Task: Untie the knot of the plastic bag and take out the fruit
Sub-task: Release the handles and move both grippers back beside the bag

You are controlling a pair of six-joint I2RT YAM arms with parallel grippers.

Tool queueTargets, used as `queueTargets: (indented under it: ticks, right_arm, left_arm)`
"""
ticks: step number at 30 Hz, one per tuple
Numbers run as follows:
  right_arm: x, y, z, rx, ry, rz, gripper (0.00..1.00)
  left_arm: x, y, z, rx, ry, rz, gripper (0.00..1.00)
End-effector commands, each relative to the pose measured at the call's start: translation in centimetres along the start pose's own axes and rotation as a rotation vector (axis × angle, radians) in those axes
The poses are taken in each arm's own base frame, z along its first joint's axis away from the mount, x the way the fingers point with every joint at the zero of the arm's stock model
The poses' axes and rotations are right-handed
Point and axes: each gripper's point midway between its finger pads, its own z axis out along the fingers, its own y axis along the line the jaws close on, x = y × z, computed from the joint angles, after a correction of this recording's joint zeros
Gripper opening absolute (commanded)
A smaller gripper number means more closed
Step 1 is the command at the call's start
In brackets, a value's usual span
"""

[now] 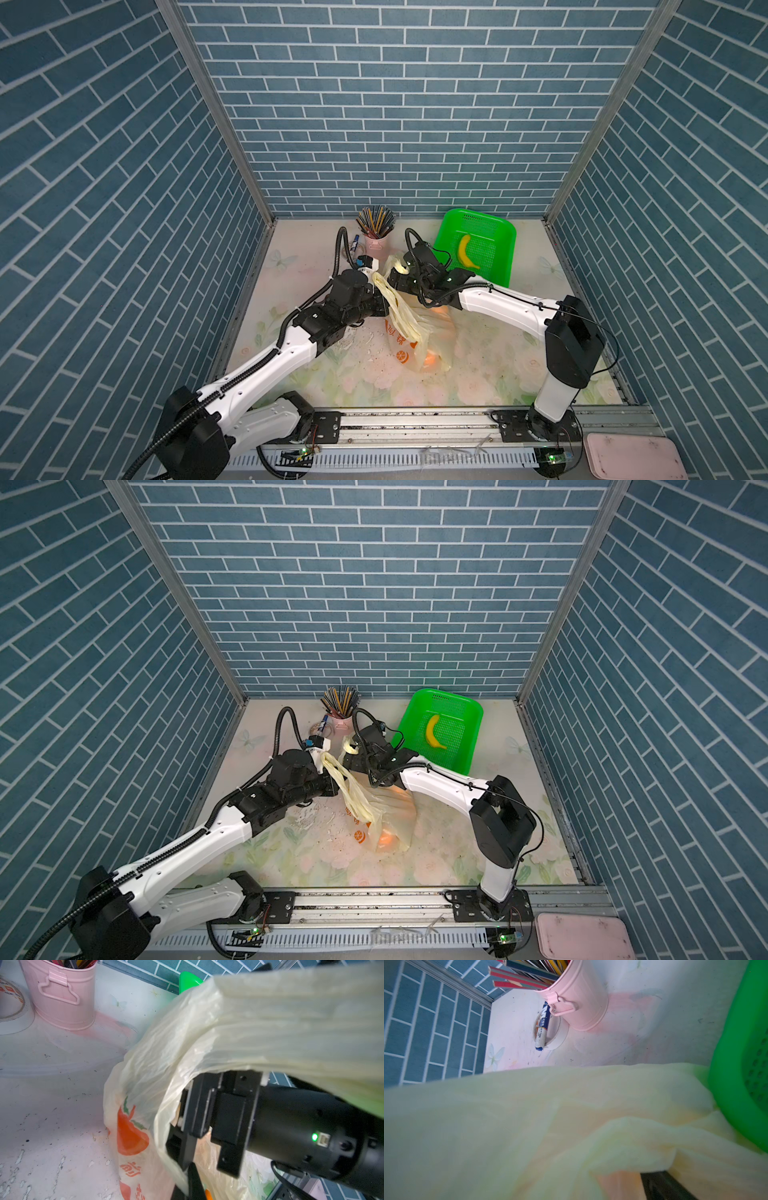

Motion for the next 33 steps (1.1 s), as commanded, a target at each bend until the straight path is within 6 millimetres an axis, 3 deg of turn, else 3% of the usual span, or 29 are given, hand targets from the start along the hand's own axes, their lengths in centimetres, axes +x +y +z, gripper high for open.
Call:
queueTargets:
  ticks: [1, 5, 9, 16, 19, 23, 33]
  right_arm:
    - [1.1, -3.6, 0.3, 0.162, 0.03, -0.082, 0.75]
    - [1.1, -5.2, -1.0, 0.213, 0.021, -0.15, 0.45]
    - [1.6, -6.2, -2.4, 0.212, 0.039, -0.199, 0.26]
    - [2.0, -5.6, -5.8, 0.02, 0.035, -0.191, 0.02]
    - [1.5, -5.7, -7.9, -0.058, -0.007, -0.173, 0.0]
    - [0.5, -7.9, -10.2, -0.073, -0.081, -0.105, 0.0]
    - [-1.2, -13.0, -13.1, -0.042, -0.203, 0.042, 0.0]
  left_arm:
    - [-0.7, 0.7, -1.0, -0.036, -0.041, 0.03, 0.0]
    - [-1.1, 1.7, -1.6, -0.083, -0.055, 0.043, 0.0]
    - [-1.4, 2.5, -2.2, -0.111, -0.066, 0.044, 0.0]
    - [-2.1, 4.1, -2.8, -0.182, -0.07, 0.071, 0.0]
    - [-2.4, 5.3, -2.9, -0.212, -0.07, 0.074, 0.0]
    - [-3.0, 7.3, -3.6, -0.25, -0.068, 0.056, 0.0]
    - [-4.9, 9.5, -5.3, -0.23, -0.109, -0.02, 0.0]
